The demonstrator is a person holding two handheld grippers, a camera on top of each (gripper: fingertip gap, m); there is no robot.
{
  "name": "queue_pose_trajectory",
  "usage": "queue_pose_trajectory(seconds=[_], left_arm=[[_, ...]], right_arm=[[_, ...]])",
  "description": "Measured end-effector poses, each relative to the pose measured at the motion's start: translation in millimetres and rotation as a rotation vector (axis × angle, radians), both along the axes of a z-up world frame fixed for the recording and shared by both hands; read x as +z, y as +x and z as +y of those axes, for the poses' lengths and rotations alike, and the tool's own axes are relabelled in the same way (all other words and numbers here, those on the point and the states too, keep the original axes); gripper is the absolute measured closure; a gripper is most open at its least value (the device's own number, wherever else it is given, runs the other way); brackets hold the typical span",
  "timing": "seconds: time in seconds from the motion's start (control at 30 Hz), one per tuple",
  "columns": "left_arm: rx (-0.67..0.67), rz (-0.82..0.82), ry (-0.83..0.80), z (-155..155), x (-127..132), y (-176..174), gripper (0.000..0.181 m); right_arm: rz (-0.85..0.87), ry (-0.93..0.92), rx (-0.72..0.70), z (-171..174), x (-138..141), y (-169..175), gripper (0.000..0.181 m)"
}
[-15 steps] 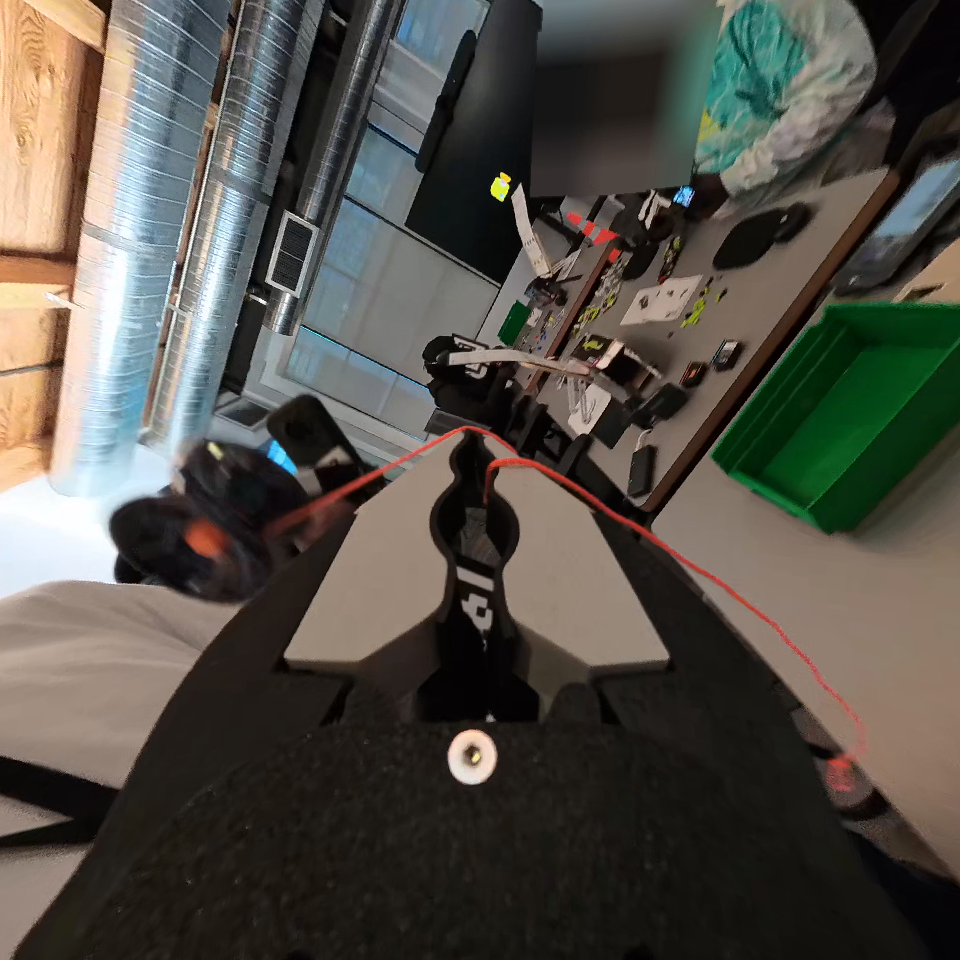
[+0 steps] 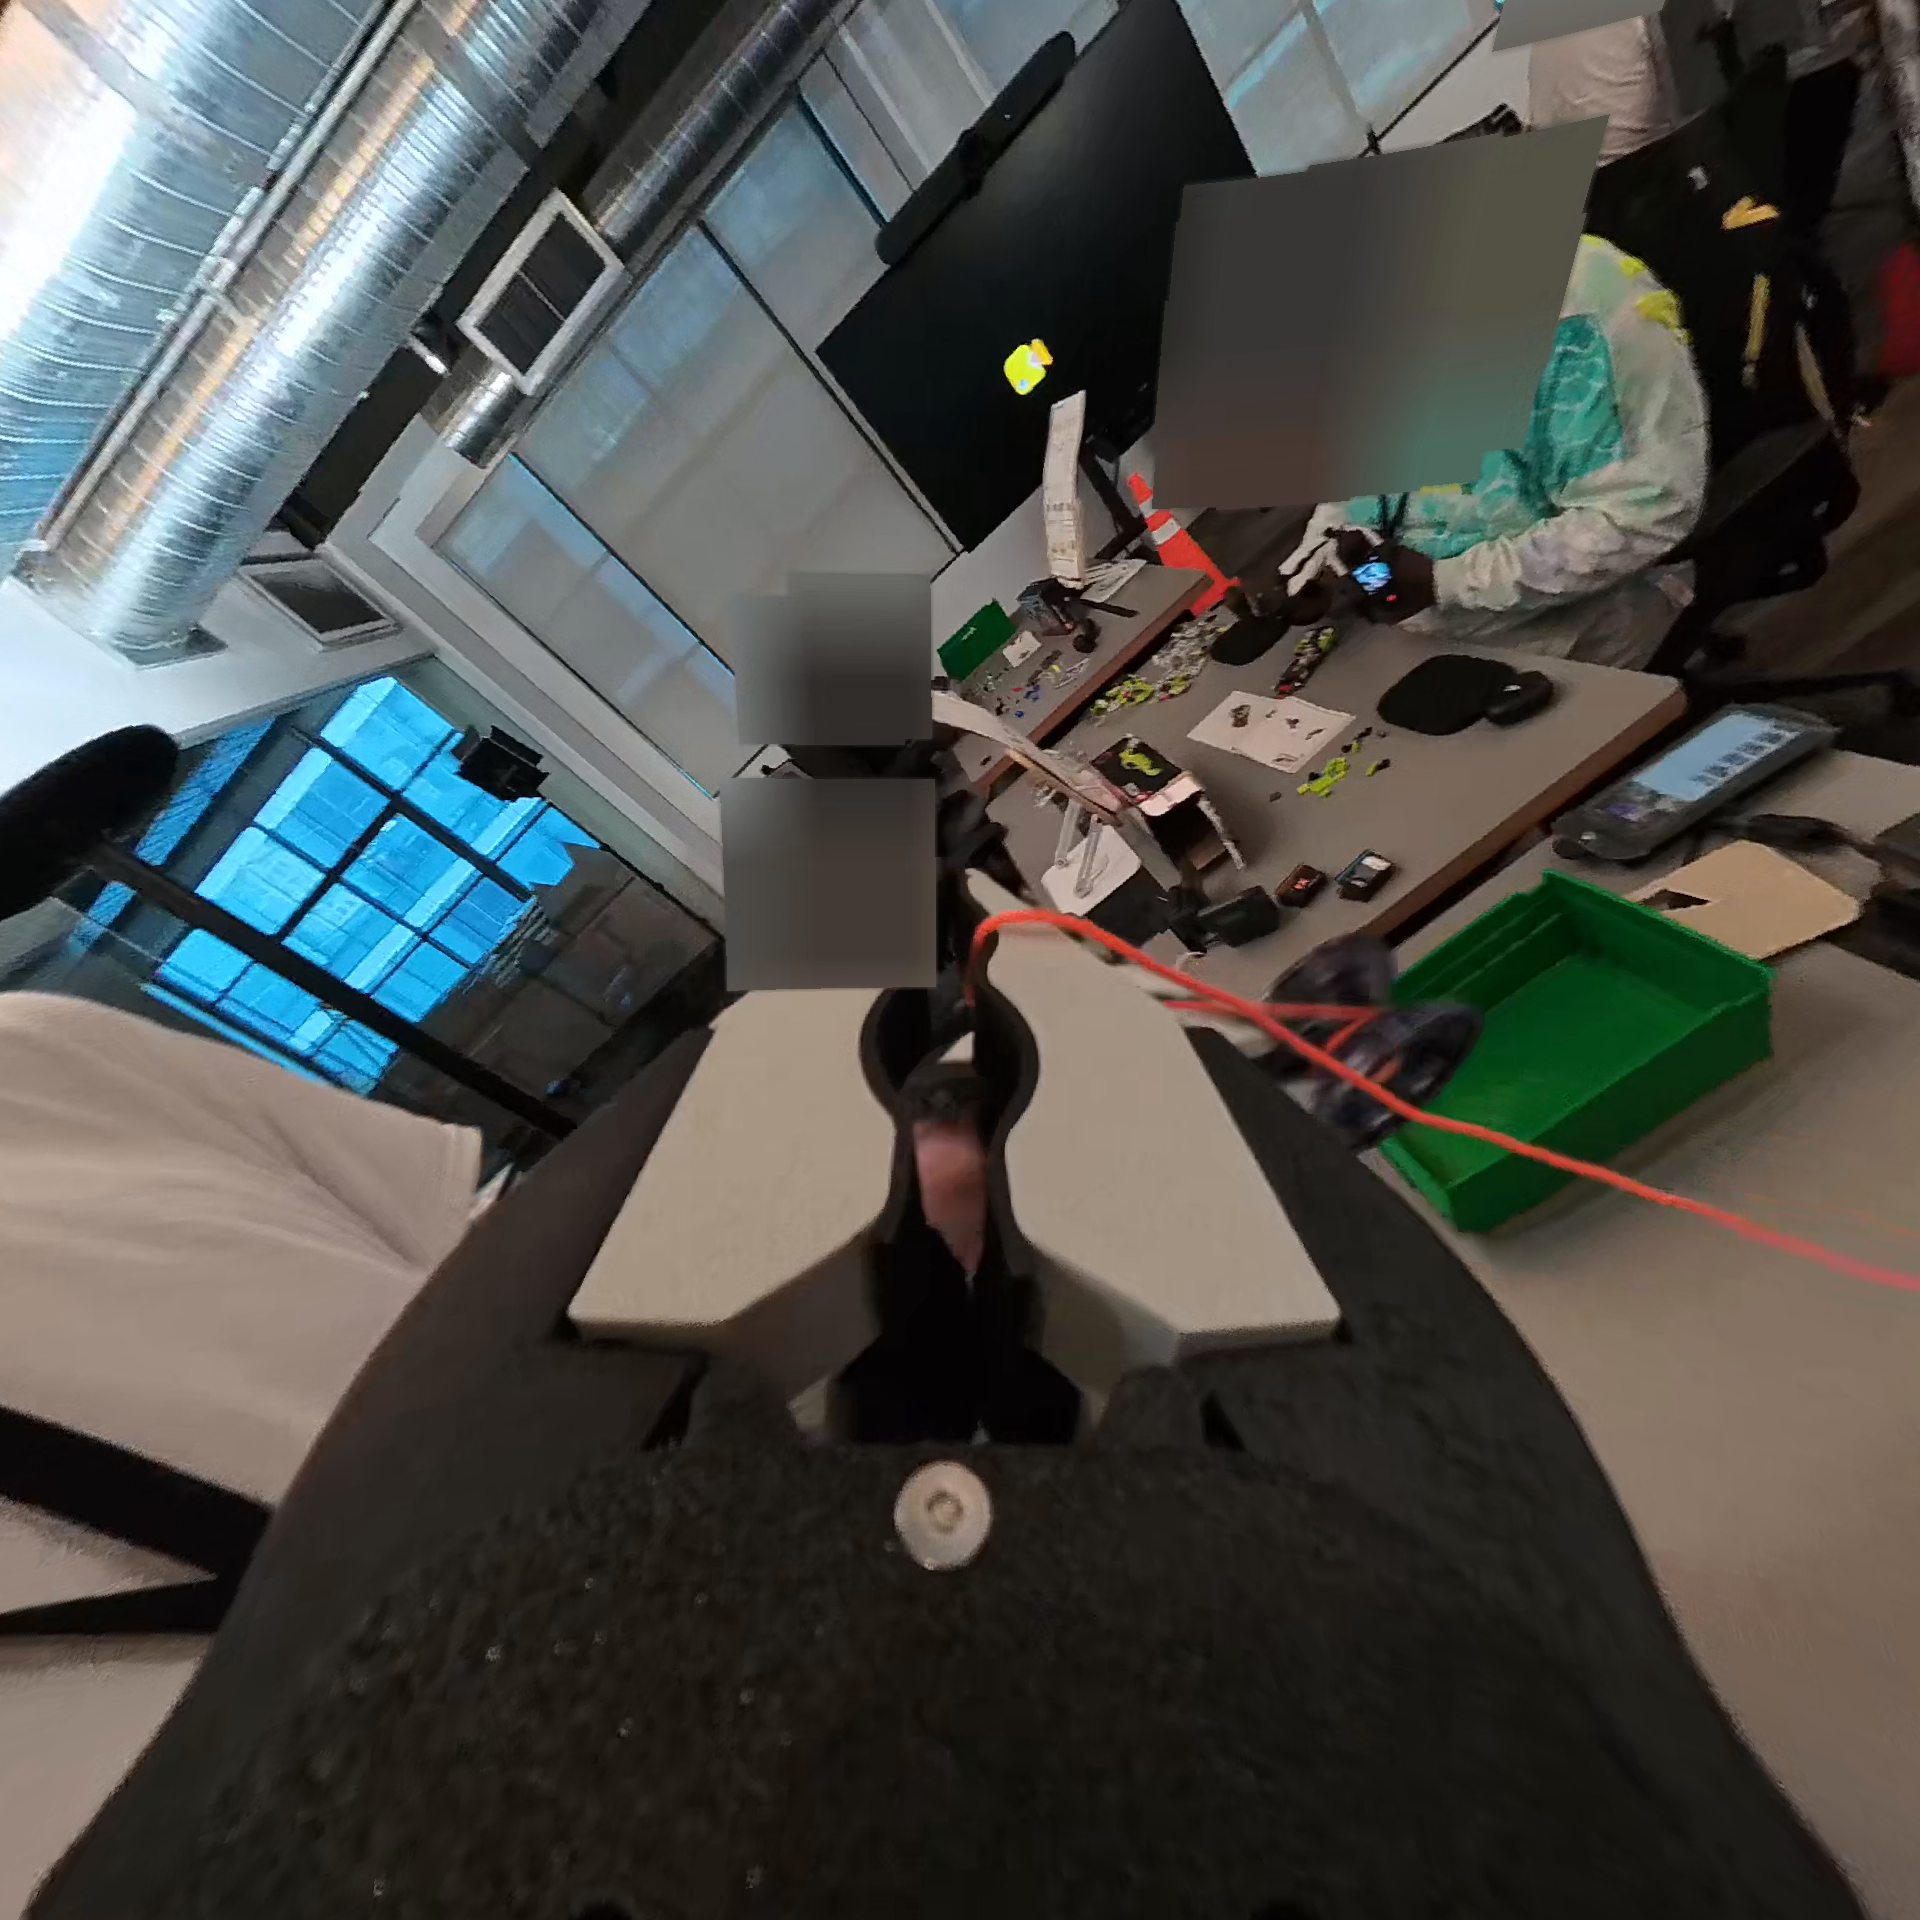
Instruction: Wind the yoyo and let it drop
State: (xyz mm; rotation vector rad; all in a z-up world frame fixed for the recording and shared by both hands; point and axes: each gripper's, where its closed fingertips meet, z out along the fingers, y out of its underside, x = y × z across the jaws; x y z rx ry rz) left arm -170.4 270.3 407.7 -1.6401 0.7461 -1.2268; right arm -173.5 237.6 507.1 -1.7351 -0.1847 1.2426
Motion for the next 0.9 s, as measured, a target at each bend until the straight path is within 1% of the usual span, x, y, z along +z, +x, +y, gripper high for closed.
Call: queue_pose_trajectory(seconds=[0.13, 0.23, 0.33, 0.4, 0.47, 0.53, 0.57, 0.63, 0.7, 0.77, 0.8, 0.9], left_arm=[[0.091, -0.096, -0.09, 33, 11, -6, 0.181], [0.128, -0.177, -0.15, 49, 20, -11, 0.181], [0.089, -0.288, -0.215, 53, 34, -12, 0.181], [0.039, -0.35, -0.242, 47, 45, -10, 0.181], [-0.019, -0.411, -0.261, 37, 59, -10, 0.181], [-0.103, -0.466, -0.276, 21, 75, -8, 0.181], [-0.145, -0.483, -0.287, 12, 81, -7, 0.181], [-0.246, -0.515, -0.316, -11, 90, -5, 0.181], [-0.327, -0.521, -0.33, -35, 94, -5, 0.181], [-0.381, -0.503, -0.335, -55, 92, -9, 0.181], [-0.393, -0.486, -0.331, -62, 88, -11, 0.181], [-0.375, -0.402, -0.308, -71, 67, -16, 0.181]], right_arm=[[0.103, -0.025, 0.07, -28, 2, -23, 0.181], [0.215, -0.091, 0.144, -46, -9, -43, 0.181], [0.293, -0.199, 0.223, -59, -39, -65, 0.181], [0.315, -0.264, 0.258, -63, -64, -73, 0.181], [0.312, -0.338, 0.223, -55, -98, -73, 0.181], [0.343, -0.422, 0.18, -43, -130, -67, 0.181], [0.379, -0.447, 0.16, -35, -140, -62, 0.181], [0.395, -0.463, 0.109, -17, -154, -48, 0.181], [0.32, -0.433, 0.037, 6, -161, -27, 0.181], [0.26, -0.386, -0.019, 27, -156, -3, 0.181], [0.238, -0.36, -0.036, 37, -149, 8, 0.181], [0.162, -0.278, -0.058, 56, -117, 36, 0.181]])
